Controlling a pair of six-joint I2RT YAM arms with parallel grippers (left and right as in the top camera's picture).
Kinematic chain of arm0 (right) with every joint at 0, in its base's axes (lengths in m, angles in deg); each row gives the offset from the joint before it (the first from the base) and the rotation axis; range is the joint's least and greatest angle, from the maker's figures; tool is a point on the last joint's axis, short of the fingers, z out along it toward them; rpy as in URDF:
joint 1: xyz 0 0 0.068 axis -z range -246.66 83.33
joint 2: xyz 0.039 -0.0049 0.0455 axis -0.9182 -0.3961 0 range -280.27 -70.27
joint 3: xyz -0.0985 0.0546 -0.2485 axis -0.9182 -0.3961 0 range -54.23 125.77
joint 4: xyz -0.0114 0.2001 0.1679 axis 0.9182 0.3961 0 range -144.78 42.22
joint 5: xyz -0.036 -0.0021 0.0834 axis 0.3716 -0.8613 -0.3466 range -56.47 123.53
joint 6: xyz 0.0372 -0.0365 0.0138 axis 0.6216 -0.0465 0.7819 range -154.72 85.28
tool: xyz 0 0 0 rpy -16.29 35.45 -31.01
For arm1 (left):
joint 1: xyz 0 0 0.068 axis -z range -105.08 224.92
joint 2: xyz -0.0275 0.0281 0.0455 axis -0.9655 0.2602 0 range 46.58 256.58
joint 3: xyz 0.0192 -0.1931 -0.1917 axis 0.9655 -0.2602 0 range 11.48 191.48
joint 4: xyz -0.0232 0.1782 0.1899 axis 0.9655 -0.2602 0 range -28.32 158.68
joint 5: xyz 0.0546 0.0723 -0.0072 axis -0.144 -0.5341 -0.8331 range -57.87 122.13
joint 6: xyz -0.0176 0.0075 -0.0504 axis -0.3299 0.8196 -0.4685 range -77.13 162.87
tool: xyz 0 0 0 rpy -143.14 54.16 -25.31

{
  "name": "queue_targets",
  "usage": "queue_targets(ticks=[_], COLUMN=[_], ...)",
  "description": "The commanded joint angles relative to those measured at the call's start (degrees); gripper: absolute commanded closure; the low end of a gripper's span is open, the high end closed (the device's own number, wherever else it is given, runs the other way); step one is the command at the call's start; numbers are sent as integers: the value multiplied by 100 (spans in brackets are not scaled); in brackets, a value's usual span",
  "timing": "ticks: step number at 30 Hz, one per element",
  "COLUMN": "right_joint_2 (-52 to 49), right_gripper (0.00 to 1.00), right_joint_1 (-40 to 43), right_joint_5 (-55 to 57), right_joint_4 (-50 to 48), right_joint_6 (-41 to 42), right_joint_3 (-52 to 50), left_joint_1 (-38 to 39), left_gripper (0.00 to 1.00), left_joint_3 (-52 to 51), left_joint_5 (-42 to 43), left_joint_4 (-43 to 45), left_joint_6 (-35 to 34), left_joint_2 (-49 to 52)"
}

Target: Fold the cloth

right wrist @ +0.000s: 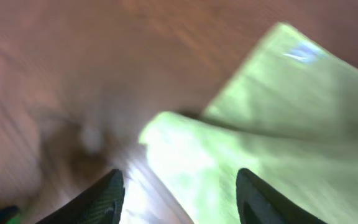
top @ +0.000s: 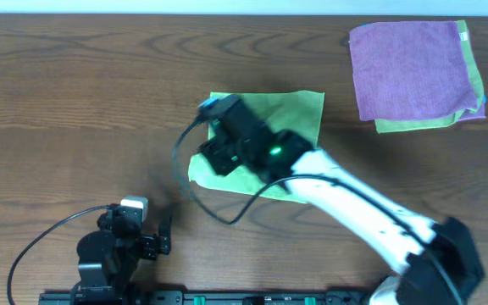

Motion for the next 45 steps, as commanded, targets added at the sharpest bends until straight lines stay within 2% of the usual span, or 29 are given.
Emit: queue_targets(ticks=[1, 6, 9, 13, 18, 20, 30, 36, 45], right_joint_2=[254, 520, 680, 1003, 1661, 1998, 3613, 3720, 3713], right_gripper=[42, 48, 48, 45, 43, 43, 36, 35, 33], right_joint_1=[345, 632, 704, 826, 1071, 1252, 2859, 3449, 3639], right_joint_5=[-4, -7, 35, 35, -28, -162, -1838, -2559, -2688], right_joint_4=[365, 979, 1403, 1729, 1668, 1578, 704, 498, 424], right_joint_6=[249, 249, 199, 201, 289, 339, 573, 544, 544], right_joint_3=[105, 96, 59, -251, -1051, -1427, -3316, -3661, -3692], left_joint_1=[28, 28, 28, 28, 28, 28, 28, 28, 28], left_gripper=[5, 5, 5, 5, 5, 5, 5, 5, 5], left_joint_3=[393, 1128, 1705, 2758, 3661, 3731, 3724, 3615, 3615], left_joint_5=[299, 841, 1266, 1766, 1790, 1836, 1884, 2426, 2374], left_joint_4=[87, 79, 31, -503, -1075, -1084, -826, 79, 1147], left_joint_6=[-17, -284, -485, -514, -527, -706, -2649, -2647, -2643], left_joint_2=[354, 1681, 2723, 4262, 5630, 5965, 7219, 7737, 8679])
